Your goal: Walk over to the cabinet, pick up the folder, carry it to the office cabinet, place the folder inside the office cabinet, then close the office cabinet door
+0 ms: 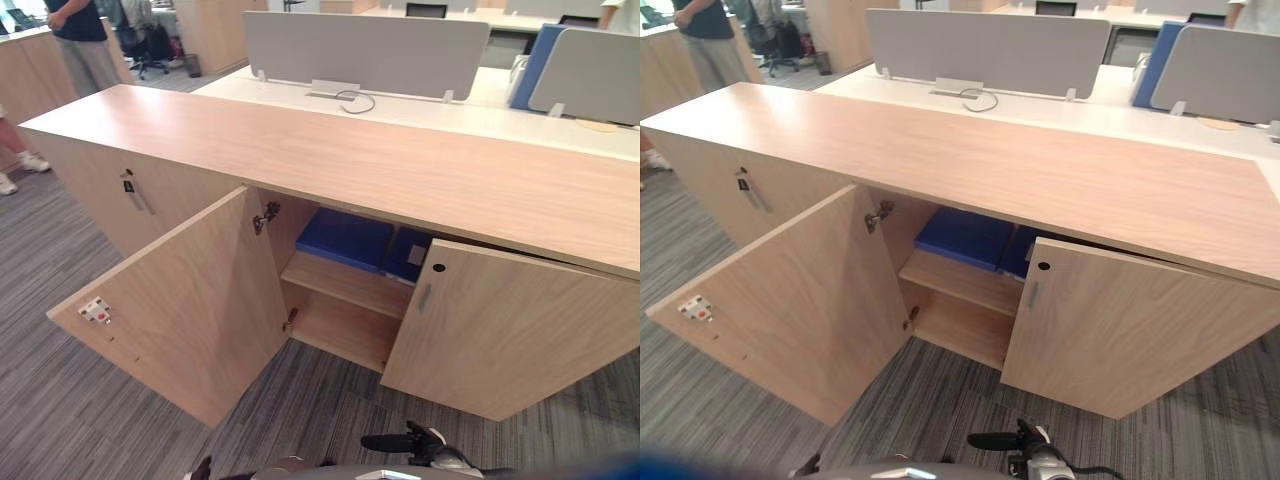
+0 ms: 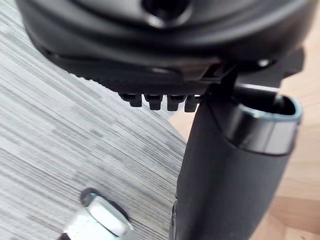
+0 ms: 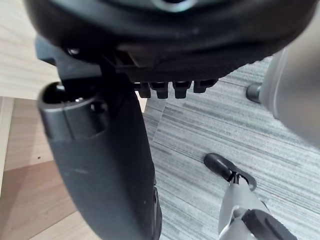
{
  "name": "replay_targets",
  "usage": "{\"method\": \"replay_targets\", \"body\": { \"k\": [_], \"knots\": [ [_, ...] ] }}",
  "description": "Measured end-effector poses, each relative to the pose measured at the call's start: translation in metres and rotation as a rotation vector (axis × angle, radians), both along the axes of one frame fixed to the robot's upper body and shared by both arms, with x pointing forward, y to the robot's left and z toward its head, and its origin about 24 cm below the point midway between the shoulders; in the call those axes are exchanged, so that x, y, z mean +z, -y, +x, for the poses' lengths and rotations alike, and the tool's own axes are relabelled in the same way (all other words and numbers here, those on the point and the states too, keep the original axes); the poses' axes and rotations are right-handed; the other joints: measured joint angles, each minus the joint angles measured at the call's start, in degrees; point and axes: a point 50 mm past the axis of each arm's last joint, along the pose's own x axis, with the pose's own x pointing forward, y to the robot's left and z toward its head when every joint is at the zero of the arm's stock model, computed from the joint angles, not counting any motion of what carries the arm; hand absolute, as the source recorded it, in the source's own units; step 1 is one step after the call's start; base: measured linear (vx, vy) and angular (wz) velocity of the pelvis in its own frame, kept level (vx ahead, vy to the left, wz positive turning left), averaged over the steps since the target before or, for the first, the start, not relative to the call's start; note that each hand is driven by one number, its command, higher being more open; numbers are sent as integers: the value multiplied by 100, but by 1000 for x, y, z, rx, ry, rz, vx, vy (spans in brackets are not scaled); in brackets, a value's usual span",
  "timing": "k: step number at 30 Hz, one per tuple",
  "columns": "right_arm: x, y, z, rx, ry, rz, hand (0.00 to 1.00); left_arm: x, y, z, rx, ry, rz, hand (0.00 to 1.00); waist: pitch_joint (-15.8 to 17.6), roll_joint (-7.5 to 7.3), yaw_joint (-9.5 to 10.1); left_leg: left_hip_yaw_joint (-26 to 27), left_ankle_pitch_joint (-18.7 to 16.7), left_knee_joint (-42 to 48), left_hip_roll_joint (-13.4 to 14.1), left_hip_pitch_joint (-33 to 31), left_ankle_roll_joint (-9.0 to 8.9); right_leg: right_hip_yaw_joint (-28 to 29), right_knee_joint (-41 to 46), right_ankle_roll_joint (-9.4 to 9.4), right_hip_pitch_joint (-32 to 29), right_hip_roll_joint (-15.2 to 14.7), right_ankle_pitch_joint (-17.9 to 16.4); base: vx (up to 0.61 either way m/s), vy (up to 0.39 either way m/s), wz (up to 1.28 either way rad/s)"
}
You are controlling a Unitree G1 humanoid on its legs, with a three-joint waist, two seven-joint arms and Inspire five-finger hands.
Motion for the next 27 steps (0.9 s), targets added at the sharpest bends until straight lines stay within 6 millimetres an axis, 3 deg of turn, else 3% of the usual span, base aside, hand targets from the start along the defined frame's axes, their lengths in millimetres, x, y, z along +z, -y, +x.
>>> {"method": "replay_targets", "body": {
  "k": [2, 4, 6, 7, 8, 9, 10, 11, 13, 16, 17, 19, 21, 26, 27],
  "knots": [
    [-3, -10, -10, -8, -34, 27, 100, 0, 0, 1, 35, 12, -9, 100, -1, 27, -11, -547, 241, -277, 162, -74, -211, -578, -444, -110, 239, 258, 178, 62, -257, 108],
    [-2, -14, -8, -10, -24, 40, 100, 2, -4, 8, 47, 34, -3, 100, 59, -16, 1, -934, 330, -327, 234, -153, -305, -1012, -719, -189, 450, 424, 267, 89, -214, 103],
    [0, -15, -2, -22, 5, 43, 100, 5, -6, 20, 116, 97, -20, 100, 208, -104, 23, -927, 335, -209, 269, -306, -357, -1378, -740, -212, 544, 528, 283, 58, -181, 94],
    [0, -12, -1, -52, 12, 42, 100, 6, -7, 23, 132, 113, -23, 100, 214, -111, 8, -531, 300, -124, 302, -409, -308, -1472, -734, -224, 540, 540, 290, 18, -107, 82],
    [2, -5, 3, -115, 34, 36, 100, 8, -7, 30, 149, 145, -27, 100, 271, -91, -43, 741, 18, 370, 503, -709, 34, -1647, -701, -256, 535, 557, 294, 0, -32, 46],
    [2, -1, 5, -142, 40, 30, 100, 8, -7, 33, 156, 158, -33, 100, 308, -89, -65, 1524, -189, 791, 714, -895, 137, -1703, -676, -287, 543, 558, 276, 24, 7, 49],
    [3, 14, 4, -191, 48, -1, 100, 9, -1, 35, 162, 174, -50, 100, 287, 55, -89, 2864, -533, 1458, 1170, -1193, 281, -1830, -643, -306, 583, 624, 254, 62, 46, 32],
    [3, 22, 2, -207, 45, -16, 100, 9, 3, 36, 156, 181, -59, 100, 276, 163, -84, 3143, -600, 1541, 1209, -1228, 356, -1861, -609, -293, 598, 653, 232, 93, 102, 52],
    [4, 42, 0, -271, 46, -50, 100, 14, 4, 51, 89, 241, -77, 100, 353, 134, -142, 3039, -415, 1084, 839, -1167, 464, -2049, -522, -277, 522, 422, 55, 87, 155, 73],
    [4, 52, -8, -335, 33, -63, 100, 16, 6, 52, 100, 261, -108, 100, 386, 127, -223, 3335, -386, 278, 602, -808, 485, -2252, -704, -405, 639, 227, 133, 42, 93, 57],
    [2, 53, -15, -360, 24, -58, 100, 15, 9, 48, 129, 261, -130, 100, 373, 169, -260, 3373, -223, -138, 475, -534, 493, -2241, -844, -554, 780, 185, 231, 63, 85, 31],
    [0, 49, -25, -386, 9, -44, 100, 14, 11, 41, 157, 255, -163, 100, 303, 272, -299, 3127, 344, -944, 320, -120, 525, -2249, -805, -604, 845, 167, 262, 89, 64, 43],
    [1, 51, -23, -410, 28, -26, 100, 16, 15, 45, 187, 290, -208, 100, 278, 360, -424, 2842, 531, -1227, 232, -53, 528, -2251, -835, -590, 860, 186, 234, 66, 26, 62],
    [1, 51, -23, -423, 28, -22, 100, 23, 17, 56, 293, 376, -251, 100, 287, 369, -422, 2606, 595, -1228, 147, -7, 560, -2317, -952, -518, 1009, 213, 220, 25, -27, 29],
    [1, 50, -24, -428, 26, -19, 100, 26, 13, 58, 333, 396, -240, 100, 296, 359, -425, 2593, 621, -1229, 114, 60, 596, -2354, -976, -329, 1118, 200, 252, 20, -100, 10]
  ]
}}
